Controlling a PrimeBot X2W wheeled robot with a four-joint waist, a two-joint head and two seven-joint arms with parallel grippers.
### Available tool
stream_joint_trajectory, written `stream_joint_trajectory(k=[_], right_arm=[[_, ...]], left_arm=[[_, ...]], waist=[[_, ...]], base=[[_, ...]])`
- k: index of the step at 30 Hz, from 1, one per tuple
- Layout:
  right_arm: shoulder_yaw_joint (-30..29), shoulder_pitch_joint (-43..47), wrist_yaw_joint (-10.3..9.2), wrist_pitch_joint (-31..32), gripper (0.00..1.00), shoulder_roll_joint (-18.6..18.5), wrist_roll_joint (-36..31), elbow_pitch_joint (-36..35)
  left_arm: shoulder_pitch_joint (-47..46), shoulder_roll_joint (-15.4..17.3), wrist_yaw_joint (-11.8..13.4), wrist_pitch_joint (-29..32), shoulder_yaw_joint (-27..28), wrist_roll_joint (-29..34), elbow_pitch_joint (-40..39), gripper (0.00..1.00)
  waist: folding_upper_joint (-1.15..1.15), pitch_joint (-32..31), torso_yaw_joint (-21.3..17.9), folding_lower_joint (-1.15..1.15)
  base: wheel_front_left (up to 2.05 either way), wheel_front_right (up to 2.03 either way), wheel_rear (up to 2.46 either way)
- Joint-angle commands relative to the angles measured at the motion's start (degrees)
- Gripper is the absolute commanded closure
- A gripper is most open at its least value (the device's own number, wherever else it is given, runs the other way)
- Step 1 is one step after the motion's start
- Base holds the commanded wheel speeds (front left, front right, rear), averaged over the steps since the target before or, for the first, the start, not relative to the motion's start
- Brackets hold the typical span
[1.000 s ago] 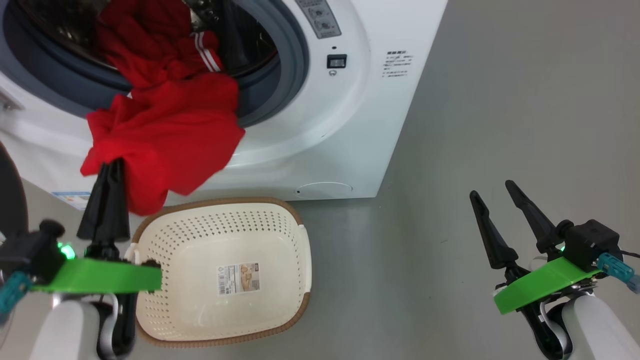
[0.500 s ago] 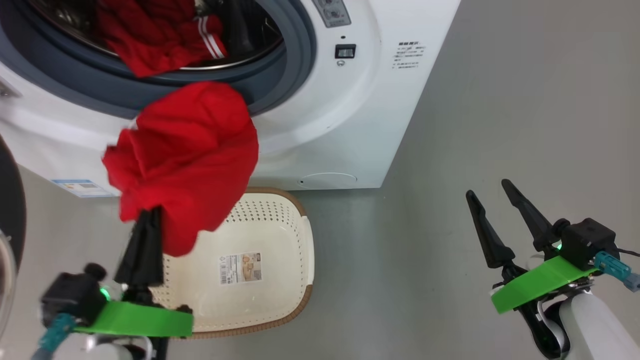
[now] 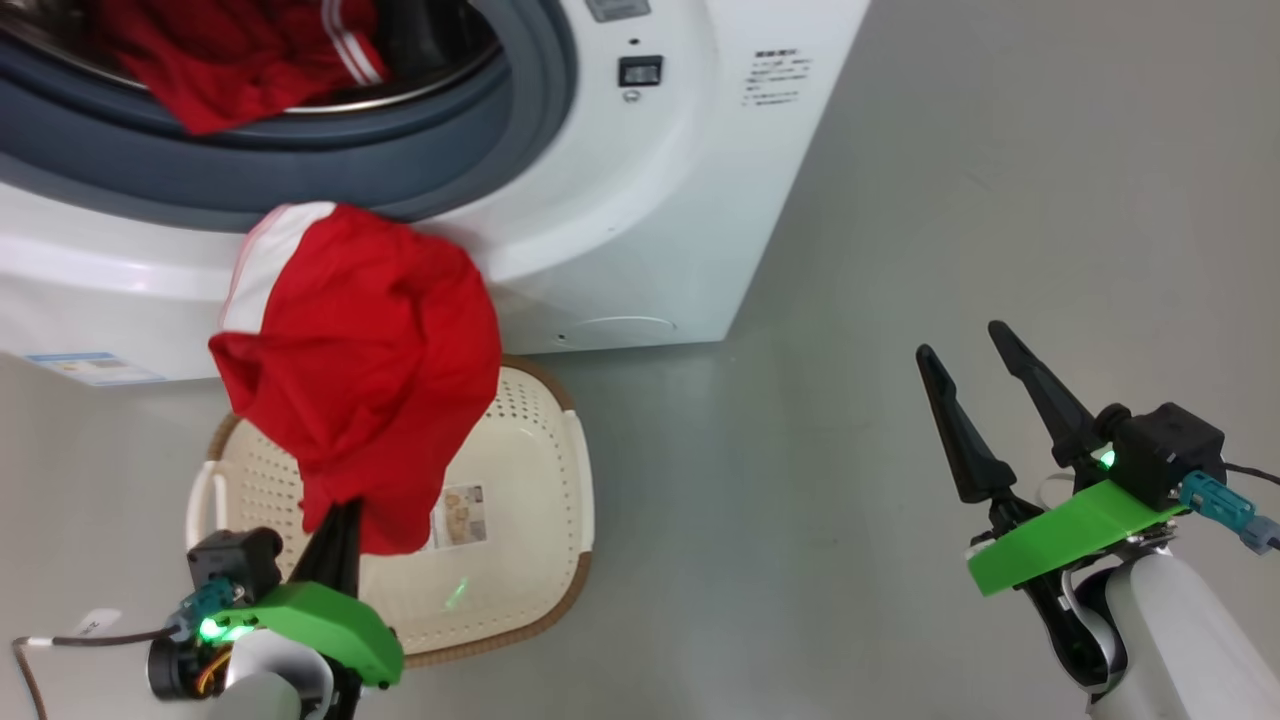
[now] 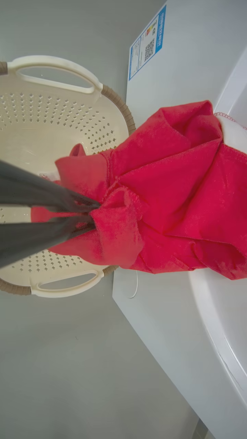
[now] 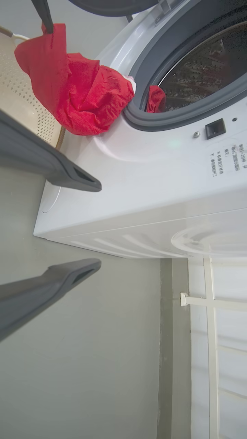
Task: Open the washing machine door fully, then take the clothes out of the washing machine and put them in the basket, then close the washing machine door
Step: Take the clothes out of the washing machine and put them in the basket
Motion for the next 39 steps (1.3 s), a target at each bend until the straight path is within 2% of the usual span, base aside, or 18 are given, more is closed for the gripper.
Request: stream_joint_trajectory(k=[1,7,12,21,31,32,33,34,35,39], right_arm=[[1.2,-0.2,0.09,-0.7,0.00,0.0,0.4,-1.4],[1.5,-0.9,0.09,-0.7,0.00,0.6,0.3,-1.5],[1.5,-1.4,0.09,-0.7,0.00,0.8,0.3,-1.7],[2.1,-3.2,0.09,-0.7,0.00,1.5,-0.1,-2.4],[2.1,-5.1,0.09,-0.7,0.00,2.1,-0.3,-3.4],[2.1,-5.1,0.09,-0.7,0.00,2.1,-0.4,-3.4],[2.1,-5.2,0.09,-0.7,0.00,2.0,-0.4,-3.4],[2.0,-5.2,0.09,-0.7,0.00,2.0,-0.4,-3.5],[1.9,-5.2,0.09,-0.7,0.00,2.0,-0.4,-3.5],[1.6,-5.2,0.09,-0.7,0.00,1.9,-0.6,-3.3]], left_arm=[[-1.1,1.1,-0.4,-0.7,1.5,0.3,1.2,1.00],[-5.8,0.8,-1.0,-0.7,-0.3,0.6,16.2,1.00],[-9.4,0.4,-1.1,-0.7,-2.7,-0.2,23.7,1.00],[-16.8,1.8,-1.1,-0.4,-8.5,-2.1,30.0,1.00],[-20.9,4.2,-1.1,1.9,-10.0,-4.3,32.2,1.00],[-21.0,4.2,-1.1,2.3,-9.9,-4.8,32.4,0.93],[-21.1,4.2,-1.1,2.6,-10.0,-5.1,32.5,0.71],[-21.3,4.3,-1.1,2.8,-10.1,-5.2,32.6,0.42],[-21.4,4.3,-1.1,2.8,-10.1,-5.5,32.6,0.00],[-21.7,4.4,-1.1,2.9,-10.4,-6.3,32.9,0.00]], waist=[[0.00,1.0,-1.1,0.00],[0.00,2.7,-2.9,0.00],[0.00,4.2,-3.9,0.00],[0.00,9.0,-5.7,0.00],[0.00,12.9,-7.2,0.00],[0.00,13.0,-7.3,0.00],[0.00,13.1,-7.3,0.00],[0.00,13.1,-7.3,0.00],[0.00,13.1,-7.2,0.00],[0.00,12.7,-6.6,0.00]], base=[[0.00,0.00,0.00],[0.00,0.00,0.00],[0.00,0.00,0.00],[0.00,0.00,0.00],[0.00,0.00,0.00],[0.00,0.00,0.00],[0.00,0.00,0.00],[0.00,0.00,0.00],[0.00,0.00,0.00],[0.00,0.00,0.00]])
